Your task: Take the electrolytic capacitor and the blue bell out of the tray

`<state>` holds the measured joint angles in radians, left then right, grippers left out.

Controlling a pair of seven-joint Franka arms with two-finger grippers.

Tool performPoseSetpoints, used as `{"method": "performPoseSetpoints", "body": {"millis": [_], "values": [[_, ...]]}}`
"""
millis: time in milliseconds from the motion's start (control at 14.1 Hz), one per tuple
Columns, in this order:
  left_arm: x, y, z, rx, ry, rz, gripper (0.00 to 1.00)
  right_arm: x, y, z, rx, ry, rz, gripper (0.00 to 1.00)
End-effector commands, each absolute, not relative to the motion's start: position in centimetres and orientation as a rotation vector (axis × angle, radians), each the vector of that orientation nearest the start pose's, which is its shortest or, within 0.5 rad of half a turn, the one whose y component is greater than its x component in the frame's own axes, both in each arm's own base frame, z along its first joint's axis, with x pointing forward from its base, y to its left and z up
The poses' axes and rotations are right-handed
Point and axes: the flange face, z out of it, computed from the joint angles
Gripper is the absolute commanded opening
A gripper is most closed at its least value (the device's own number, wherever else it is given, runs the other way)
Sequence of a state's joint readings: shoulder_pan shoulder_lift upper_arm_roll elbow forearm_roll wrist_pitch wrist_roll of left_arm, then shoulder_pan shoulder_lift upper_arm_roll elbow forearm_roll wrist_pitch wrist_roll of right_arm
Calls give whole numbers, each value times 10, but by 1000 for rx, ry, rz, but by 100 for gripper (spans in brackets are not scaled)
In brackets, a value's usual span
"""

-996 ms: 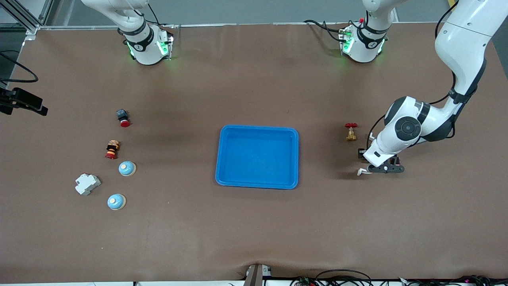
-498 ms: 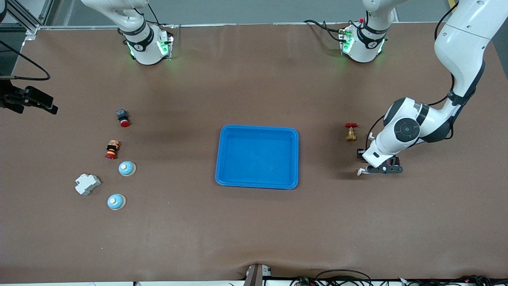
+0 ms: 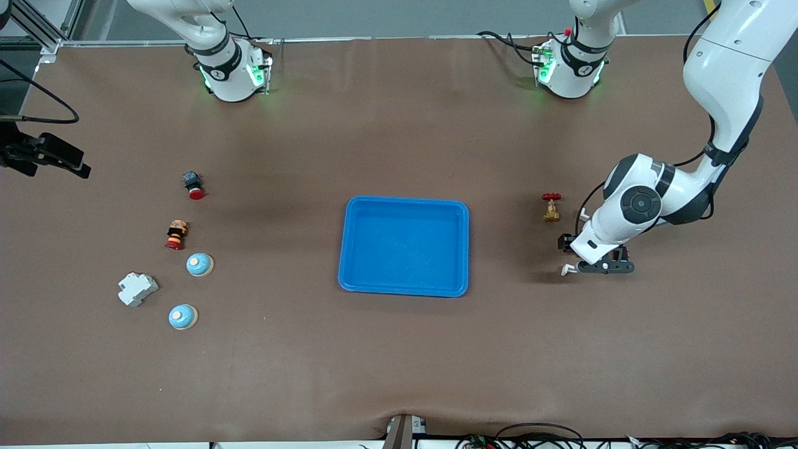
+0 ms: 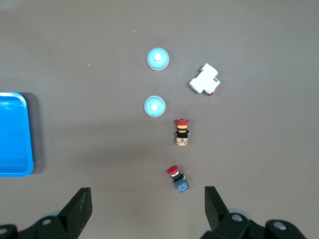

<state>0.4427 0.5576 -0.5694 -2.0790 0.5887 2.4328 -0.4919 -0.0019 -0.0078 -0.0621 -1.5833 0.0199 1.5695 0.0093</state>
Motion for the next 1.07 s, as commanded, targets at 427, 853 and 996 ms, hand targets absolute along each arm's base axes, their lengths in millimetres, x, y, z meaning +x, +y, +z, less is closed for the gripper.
{"method": "performPoseSetpoints", "body": {"millis": [427, 853, 996], "values": [[583, -66, 210, -3047, 48, -13, 100, 548, -33, 634, -3123, 153, -27, 100], [587, -47, 233, -3023, 36, -1, 100, 550, -37, 623, -3122, 161, 9, 100], [593, -33, 250, -3057, 56, 22, 100, 551, -38, 622, -3121, 163, 14, 100]]}}
